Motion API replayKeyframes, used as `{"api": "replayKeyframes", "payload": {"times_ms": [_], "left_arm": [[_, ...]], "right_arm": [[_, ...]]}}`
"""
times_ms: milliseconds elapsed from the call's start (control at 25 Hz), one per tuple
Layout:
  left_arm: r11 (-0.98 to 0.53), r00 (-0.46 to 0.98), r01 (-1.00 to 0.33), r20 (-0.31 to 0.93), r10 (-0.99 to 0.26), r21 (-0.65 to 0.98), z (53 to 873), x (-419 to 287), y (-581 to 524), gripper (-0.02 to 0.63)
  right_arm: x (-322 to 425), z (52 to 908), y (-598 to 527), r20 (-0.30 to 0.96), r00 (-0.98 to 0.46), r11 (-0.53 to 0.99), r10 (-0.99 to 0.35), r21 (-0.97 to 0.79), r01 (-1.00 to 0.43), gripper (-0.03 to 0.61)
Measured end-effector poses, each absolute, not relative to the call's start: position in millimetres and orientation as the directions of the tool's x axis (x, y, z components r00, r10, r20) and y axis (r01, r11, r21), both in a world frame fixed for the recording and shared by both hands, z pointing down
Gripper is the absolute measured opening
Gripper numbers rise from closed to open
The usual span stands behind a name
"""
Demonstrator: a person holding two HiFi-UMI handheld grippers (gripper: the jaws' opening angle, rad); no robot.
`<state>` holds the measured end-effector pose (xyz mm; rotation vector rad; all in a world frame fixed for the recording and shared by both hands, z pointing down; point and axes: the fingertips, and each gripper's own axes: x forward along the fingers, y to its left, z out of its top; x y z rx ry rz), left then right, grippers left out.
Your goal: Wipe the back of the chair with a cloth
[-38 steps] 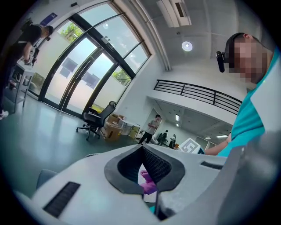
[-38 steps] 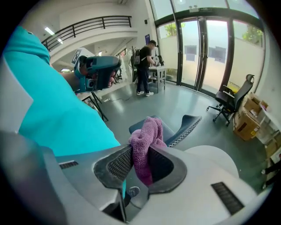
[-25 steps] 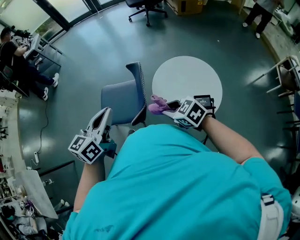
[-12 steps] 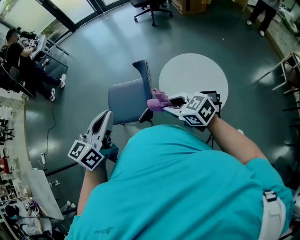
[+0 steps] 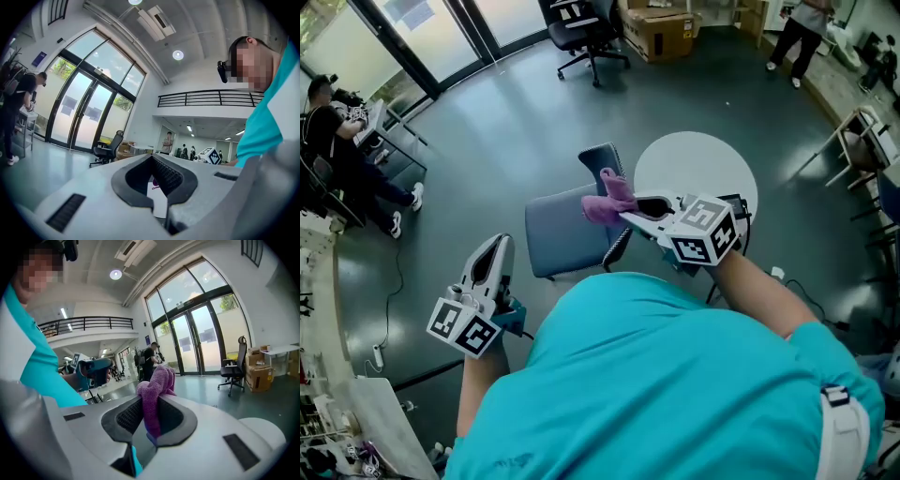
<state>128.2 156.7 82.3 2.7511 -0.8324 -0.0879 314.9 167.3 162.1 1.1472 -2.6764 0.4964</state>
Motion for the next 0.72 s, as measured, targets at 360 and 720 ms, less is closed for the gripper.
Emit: {"api": "replayKeyframes", "payload": {"times_ms": [360,720], "left_arm": [[-0.801,0.845,-0.503,-0.011,-0.535,0.326,81.1,138.7,145.0,-0.005],[-0.802,0.848,-0.502,0.000,-0.530,0.324,82.7,159.4,137.6,-0.005]], "right_arm": [[331.6,158.9,161.2,0.355,-0.653,0.617,-0.669,-0.225,-0.754,0.069],[343.7,163.6,150.2,0.370,-0.662,0.634,-0.652,-0.213,-0.743,0.067]]}}
